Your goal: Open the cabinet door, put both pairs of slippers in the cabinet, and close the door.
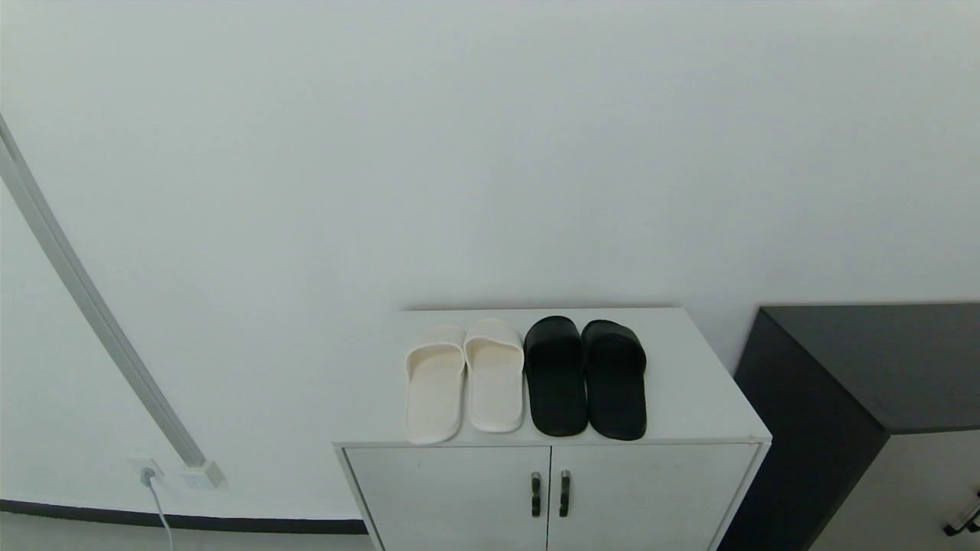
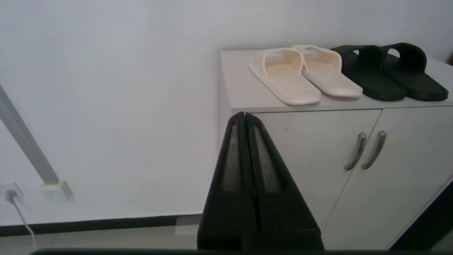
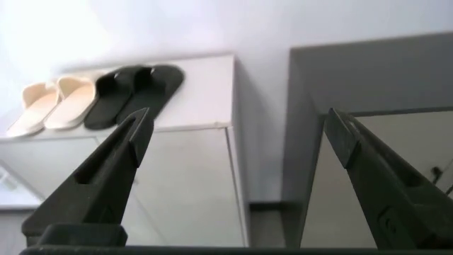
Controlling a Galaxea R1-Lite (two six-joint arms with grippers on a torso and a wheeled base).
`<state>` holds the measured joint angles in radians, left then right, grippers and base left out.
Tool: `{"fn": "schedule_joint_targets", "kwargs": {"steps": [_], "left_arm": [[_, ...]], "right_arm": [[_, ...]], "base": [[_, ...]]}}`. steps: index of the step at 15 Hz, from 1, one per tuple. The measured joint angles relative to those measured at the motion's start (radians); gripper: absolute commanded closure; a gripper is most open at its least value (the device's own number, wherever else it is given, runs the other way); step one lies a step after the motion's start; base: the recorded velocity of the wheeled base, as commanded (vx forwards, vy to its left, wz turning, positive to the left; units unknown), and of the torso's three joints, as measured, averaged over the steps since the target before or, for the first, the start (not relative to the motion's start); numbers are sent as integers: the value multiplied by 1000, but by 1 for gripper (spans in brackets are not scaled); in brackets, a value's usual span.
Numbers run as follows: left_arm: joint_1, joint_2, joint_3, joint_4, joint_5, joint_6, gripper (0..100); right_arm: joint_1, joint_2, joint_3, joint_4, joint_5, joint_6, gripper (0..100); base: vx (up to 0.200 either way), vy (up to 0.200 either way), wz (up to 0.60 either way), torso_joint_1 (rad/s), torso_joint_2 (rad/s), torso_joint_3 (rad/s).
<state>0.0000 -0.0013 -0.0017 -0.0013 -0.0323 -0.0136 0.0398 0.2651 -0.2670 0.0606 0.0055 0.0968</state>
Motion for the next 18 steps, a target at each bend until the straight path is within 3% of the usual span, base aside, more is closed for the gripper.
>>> {"fn": "schedule_joint_targets", "kwargs": {"steps": [5, 11, 15, 18], "left_arm": [[0, 0, 0, 0, 0, 2, 100], [0, 0, 0, 0, 0, 2, 100], [0, 0, 0, 0, 1, 0, 100], [0, 0, 0, 0, 1, 0, 100]], "right_arm": [[94, 433, -57, -210, 51, 50, 0], [469, 916, -186, -523, -248, 150, 0], [601, 1158, -295, -669, -371, 155, 0], [670, 1298, -379, -703, -435, 156, 0]], "base": [[0, 0, 0, 0, 0, 0], [0, 0, 0, 0, 0, 0], [0, 0, 0, 0, 0, 0], [0, 0, 0, 0, 0, 0]]}}
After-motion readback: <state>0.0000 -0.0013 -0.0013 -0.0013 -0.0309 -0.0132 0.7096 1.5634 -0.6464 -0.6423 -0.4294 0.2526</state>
